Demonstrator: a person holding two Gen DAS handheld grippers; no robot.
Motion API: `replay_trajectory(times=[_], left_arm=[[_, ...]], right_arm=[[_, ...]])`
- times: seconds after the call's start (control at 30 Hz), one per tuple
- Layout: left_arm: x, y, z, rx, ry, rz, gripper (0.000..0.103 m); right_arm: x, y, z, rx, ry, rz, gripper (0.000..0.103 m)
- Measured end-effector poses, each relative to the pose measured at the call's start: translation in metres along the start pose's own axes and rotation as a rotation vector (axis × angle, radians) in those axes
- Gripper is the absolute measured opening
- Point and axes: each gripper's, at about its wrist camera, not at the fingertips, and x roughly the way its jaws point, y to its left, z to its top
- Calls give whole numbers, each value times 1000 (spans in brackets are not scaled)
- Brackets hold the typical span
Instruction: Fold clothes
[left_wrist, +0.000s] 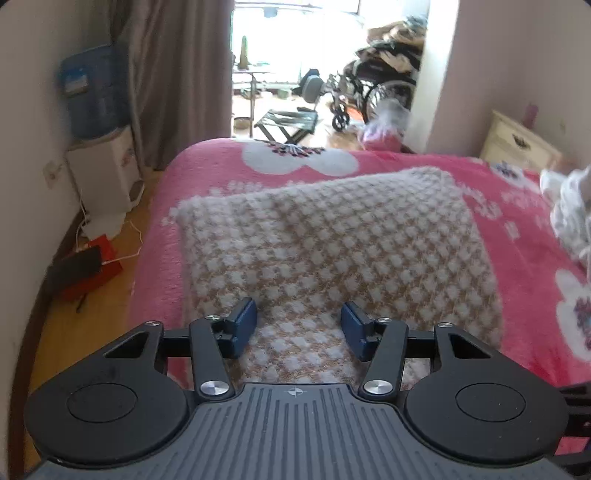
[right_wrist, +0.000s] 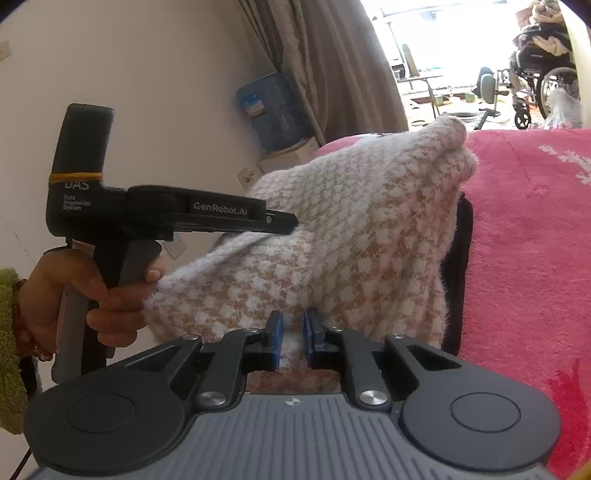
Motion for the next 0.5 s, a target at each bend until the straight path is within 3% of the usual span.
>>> replay_trajectory(times=[0.2,0.33,0.43,0.5], left_arm=[[-9,8,9,-86,-36,30,47],[-7,-2,24,-45,-54,60,52],[21,1,20,-16,50,161,55],[23,7,19,-32,61,167,56]], right_arm=[[1,-7,-1,15,-3,19,13],[1,-8,-3,25,-10,20,13],[1,-9,-5,22,-10,21,13],[3,-8,-5,13,-7,20,13]])
